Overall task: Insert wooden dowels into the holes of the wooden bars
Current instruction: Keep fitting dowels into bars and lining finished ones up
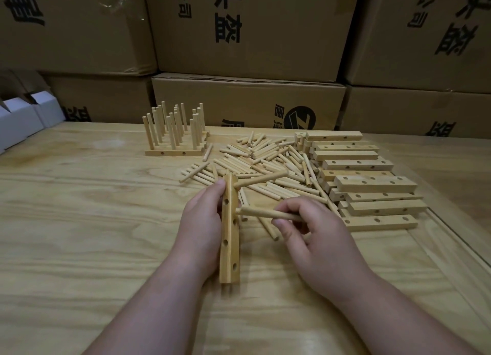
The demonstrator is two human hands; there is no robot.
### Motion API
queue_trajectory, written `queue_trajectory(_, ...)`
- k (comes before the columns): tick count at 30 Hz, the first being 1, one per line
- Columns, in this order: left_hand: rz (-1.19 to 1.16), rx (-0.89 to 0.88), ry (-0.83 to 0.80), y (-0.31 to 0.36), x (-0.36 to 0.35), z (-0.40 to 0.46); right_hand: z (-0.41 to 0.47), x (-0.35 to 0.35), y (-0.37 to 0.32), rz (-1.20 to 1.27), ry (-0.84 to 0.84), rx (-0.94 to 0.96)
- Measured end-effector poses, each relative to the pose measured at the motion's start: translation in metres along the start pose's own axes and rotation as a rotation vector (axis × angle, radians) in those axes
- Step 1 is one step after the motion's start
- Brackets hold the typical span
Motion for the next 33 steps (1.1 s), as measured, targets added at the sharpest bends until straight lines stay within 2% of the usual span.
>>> queue_trajectory(15,0.025,-0.046,0.049,0.0046,-0.0015,-0.0045,0.0013,0.0022,0.0004,-0.017,-0.062,0.075)
queue_trajectory(28,0.089,-0.096,0.095,0.0082,-0.0013,-0.0059,-0.0012,0.0032,-0.0006,-0.018,-0.04,0.084)
queue_trajectory(33,0.129,-0.12,0.074,0.008,-0.0013,-0.0059,-0.0013,0.003,-0.0015,0.017,-0.084,0.07)
Point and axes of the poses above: each hand's wrist, its own z-axis towards the middle knuckle, its own x-axis out of the back of the hand, y = z × x, the point moved 1 cm from there along z, towards the middle knuckle, and after that the axes turned 11 degrees about y, right-handed, at the moved point
